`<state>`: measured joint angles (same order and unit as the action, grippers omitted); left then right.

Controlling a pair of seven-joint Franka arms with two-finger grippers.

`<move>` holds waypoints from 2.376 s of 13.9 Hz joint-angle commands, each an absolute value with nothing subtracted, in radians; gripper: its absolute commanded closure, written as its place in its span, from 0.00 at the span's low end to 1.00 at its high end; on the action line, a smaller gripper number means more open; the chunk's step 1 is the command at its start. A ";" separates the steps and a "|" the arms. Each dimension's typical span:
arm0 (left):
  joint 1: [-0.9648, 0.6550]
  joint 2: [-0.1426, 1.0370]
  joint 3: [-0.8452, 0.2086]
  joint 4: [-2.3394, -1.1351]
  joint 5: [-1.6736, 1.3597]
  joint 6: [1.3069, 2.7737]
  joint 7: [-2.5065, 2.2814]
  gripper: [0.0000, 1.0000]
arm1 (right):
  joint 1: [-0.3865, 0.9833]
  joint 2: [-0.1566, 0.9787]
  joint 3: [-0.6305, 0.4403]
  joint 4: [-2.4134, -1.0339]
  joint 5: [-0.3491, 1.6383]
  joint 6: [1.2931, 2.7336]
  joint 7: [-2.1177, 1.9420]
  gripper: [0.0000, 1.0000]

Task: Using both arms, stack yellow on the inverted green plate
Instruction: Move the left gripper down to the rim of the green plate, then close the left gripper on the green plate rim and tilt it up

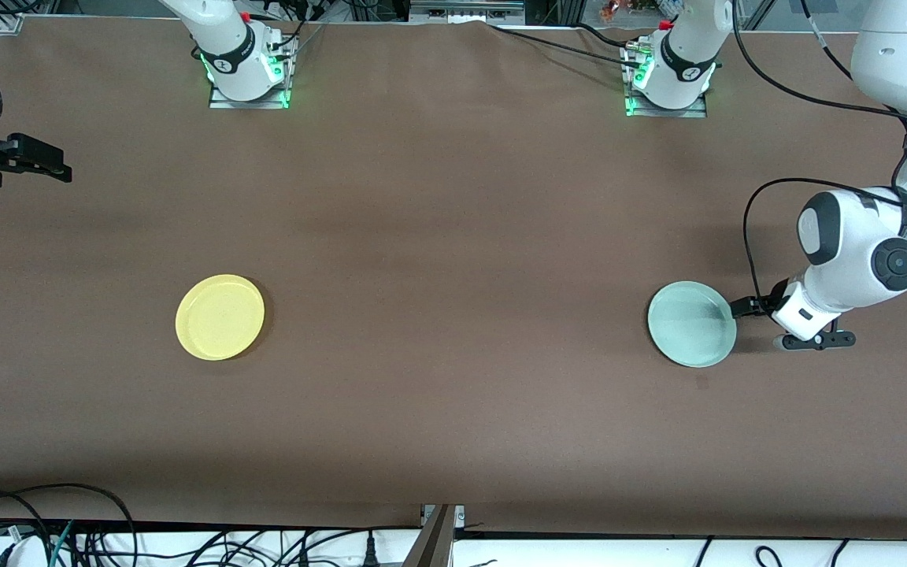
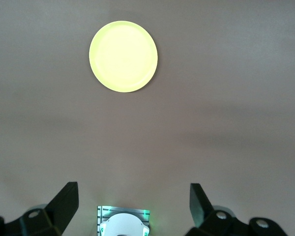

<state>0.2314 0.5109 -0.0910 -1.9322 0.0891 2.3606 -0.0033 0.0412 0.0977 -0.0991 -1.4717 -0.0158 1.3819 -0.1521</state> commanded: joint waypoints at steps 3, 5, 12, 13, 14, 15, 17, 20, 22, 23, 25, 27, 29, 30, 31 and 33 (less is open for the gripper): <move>0.239 0.525 -0.103 -1.928 0.107 2.373 0.009 0.00 | 0.035 0.092 -0.092 -1.480 -0.020 1.387 -0.141 0.00; 0.239 0.525 -0.104 -1.928 0.107 2.373 0.009 0.15 | 0.035 0.092 -0.092 -1.480 -0.020 1.387 -0.141 0.00; 0.232 0.554 -0.110 -1.916 0.100 2.373 -0.003 0.34 | 0.035 0.092 -0.092 -1.480 -0.021 1.387 -0.141 0.00; 0.229 0.557 -0.109 -1.916 0.095 2.375 -0.003 0.34 | 0.034 0.092 -0.092 -1.480 -0.021 1.387 -0.141 0.00; 0.229 0.557 -0.109 -1.916 0.095 2.375 -0.003 0.34 | 0.034 0.092 -0.092 -1.480 -0.021 1.387 -0.141 0.00; 0.226 0.557 -0.110 -1.914 0.095 2.375 -0.003 0.38 | 0.034 0.092 -0.092 -1.480 -0.021 1.387 -0.141 0.00; 0.225 0.564 -0.110 -1.914 0.094 2.376 -0.005 0.42 | 0.035 0.091 -0.092 -1.480 -0.021 1.387 -0.141 0.00; 0.225 0.565 -0.110 -1.914 0.092 2.376 -0.005 0.45 | 0.034 0.092 -0.092 -1.479 -0.021 1.387 -0.141 0.00; 0.225 0.565 -0.110 -1.914 0.092 2.376 -0.003 0.51 | 0.034 0.092 -0.092 -1.480 -0.021 1.387 -0.141 0.00; 0.225 0.565 -0.110 -1.914 0.092 2.376 -0.003 0.54 | 0.034 0.092 -0.092 -1.480 -0.021 1.387 -0.141 0.00; 0.225 0.569 -0.110 -1.914 0.092 2.376 -0.003 0.55 | 0.034 0.092 -0.092 -1.479 -0.021 1.387 -0.141 0.00; 0.225 0.571 -0.110 -1.914 0.092 2.376 -0.003 0.56 | 0.034 0.092 -0.092 -1.479 -0.020 1.387 -0.141 0.00; 0.225 0.571 -0.110 -1.914 0.091 2.376 -0.003 0.56 | 0.034 0.092 -0.092 -1.480 -0.021 1.387 -0.141 0.00; 0.224 0.571 -0.110 -1.914 0.091 2.376 -0.003 0.59 | 0.034 0.092 -0.092 -1.480 -0.021 1.387 -0.141 0.00; 0.224 0.571 -0.110 -1.914 0.091 2.376 -0.003 0.59 | 0.034 0.091 -0.092 -1.480 -0.021 1.387 -0.141 0.00; 0.224 0.571 -0.112 -1.914 0.091 2.375 -0.003 0.64 | 0.034 0.092 -0.092 -1.480 -0.021 1.387 -0.141 0.00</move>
<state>0.2264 0.5615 -0.1086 -1.9307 0.0892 2.3739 -0.0041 0.0412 0.0980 -0.0991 -1.4717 -0.0158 1.3819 -0.1521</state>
